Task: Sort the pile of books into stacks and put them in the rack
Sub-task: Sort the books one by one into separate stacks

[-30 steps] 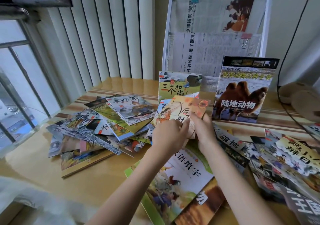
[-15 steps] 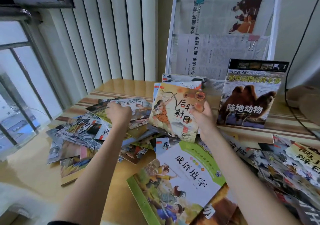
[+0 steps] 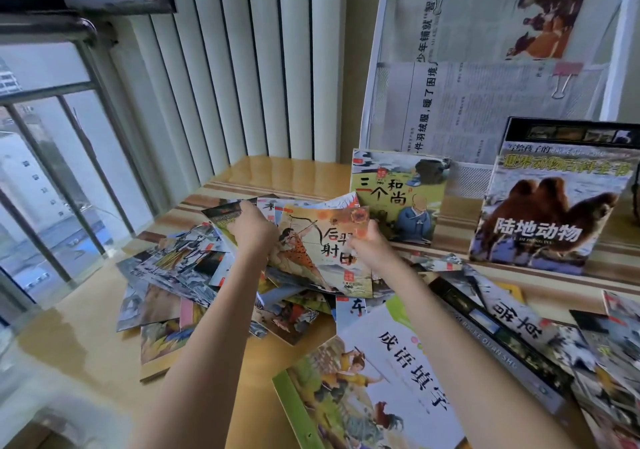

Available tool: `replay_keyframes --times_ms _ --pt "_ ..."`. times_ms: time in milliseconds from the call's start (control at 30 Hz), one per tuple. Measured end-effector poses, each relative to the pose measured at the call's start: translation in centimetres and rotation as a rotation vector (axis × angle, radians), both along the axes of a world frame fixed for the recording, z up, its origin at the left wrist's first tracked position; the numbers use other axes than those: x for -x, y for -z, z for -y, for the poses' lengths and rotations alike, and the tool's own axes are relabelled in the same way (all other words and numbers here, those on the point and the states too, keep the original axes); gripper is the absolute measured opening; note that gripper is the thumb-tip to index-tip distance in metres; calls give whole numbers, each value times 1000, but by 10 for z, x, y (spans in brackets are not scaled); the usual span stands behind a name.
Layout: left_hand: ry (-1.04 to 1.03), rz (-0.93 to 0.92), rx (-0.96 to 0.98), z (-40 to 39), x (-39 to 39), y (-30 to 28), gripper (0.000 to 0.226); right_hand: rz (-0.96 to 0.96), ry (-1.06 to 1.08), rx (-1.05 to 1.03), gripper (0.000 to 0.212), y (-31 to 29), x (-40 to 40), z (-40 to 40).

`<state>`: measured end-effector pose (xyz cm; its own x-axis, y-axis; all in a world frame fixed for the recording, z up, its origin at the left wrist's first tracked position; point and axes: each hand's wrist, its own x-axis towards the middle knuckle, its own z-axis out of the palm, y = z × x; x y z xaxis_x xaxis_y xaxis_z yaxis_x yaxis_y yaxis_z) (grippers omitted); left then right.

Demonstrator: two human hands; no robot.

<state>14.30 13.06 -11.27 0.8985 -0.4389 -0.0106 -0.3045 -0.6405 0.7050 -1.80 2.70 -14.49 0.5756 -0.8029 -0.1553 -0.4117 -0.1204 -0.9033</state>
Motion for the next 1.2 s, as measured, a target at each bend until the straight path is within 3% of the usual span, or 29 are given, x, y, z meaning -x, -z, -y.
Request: replay_keyframes --times_ms 167,267,367,500,567,700,833,1000,1133,1200 --pt "-39 -173 102 -6 -18 -7 49 -157 -74 150 54 4 -3 -6" --pt "-13 -272 134 -11 -23 -17 25 -171 -88 202 52 3 -1 -9" --pt "107 -336 169 -15 -19 -22 5 -128 -88 155 54 4 0 -7" --pt "157 -286 340 -18 -14 -12 20 55 -80 22 51 2 0 -7" --pt "94 -279 504 -24 -14 -16 23 162 -46 -25 47 1 1 -6" --pt "-19 -290 749 -39 -26 -28 17 333 136 -96 62 0 7 1" --pt "-198 -285 778 -47 -37 -30 21 433 244 -132 62 -4 16 0" --pt "-464 -173 808 -59 -39 -27 28 443 318 0 45 -4 19 -3" --pt "-206 -470 730 -59 -32 -29 20 387 312 6 40 -2 14 -3" --pt "-40 -501 605 -52 -5 -27 6 426 273 -73 46 -7 14 -4"
